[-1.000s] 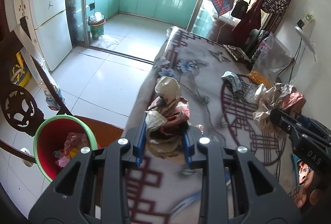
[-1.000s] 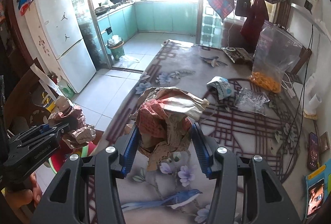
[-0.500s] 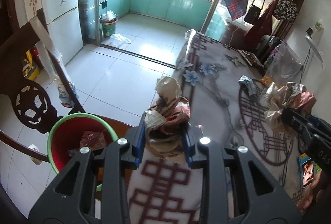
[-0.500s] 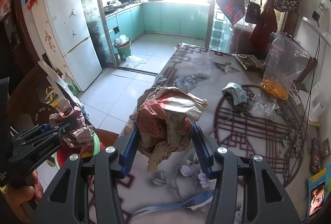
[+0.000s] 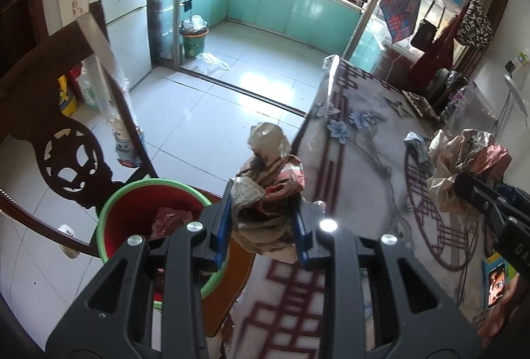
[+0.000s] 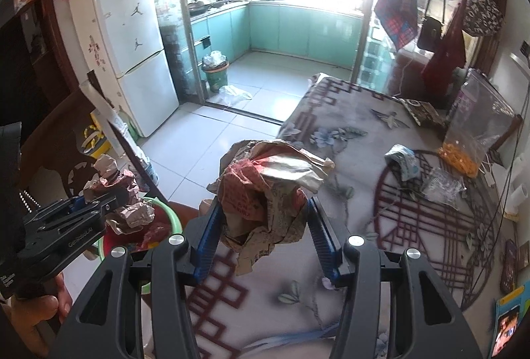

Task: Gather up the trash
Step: 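Carry the tissue and the red-white paper from the table over the red bucket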

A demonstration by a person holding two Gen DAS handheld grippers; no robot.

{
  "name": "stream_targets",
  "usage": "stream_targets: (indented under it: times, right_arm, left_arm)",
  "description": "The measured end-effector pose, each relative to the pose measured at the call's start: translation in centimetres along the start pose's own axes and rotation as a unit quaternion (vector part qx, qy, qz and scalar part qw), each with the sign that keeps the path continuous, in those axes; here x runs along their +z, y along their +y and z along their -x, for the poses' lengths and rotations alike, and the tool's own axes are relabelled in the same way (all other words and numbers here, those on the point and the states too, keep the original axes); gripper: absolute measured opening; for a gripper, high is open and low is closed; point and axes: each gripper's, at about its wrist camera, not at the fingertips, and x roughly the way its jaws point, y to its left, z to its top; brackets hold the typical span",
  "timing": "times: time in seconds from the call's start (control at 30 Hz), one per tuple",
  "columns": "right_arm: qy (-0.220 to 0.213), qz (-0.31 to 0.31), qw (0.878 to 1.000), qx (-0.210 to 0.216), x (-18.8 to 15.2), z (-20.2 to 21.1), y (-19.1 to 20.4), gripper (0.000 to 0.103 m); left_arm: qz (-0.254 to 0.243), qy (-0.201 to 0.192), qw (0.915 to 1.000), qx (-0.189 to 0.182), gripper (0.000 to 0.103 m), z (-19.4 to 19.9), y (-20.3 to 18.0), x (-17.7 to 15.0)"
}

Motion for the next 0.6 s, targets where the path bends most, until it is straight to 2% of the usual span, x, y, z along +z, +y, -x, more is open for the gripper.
stream_targets:
  times: [0.6]
  right_arm:
    - [0.013, 0.057, 0.997, 0.05, 1.7, -3.1, 6.8, 0.05]
  left_arm:
    - [0.038, -0.017, 0.9963, 0.075, 0.03, 1.5, 6.9, -0.2]
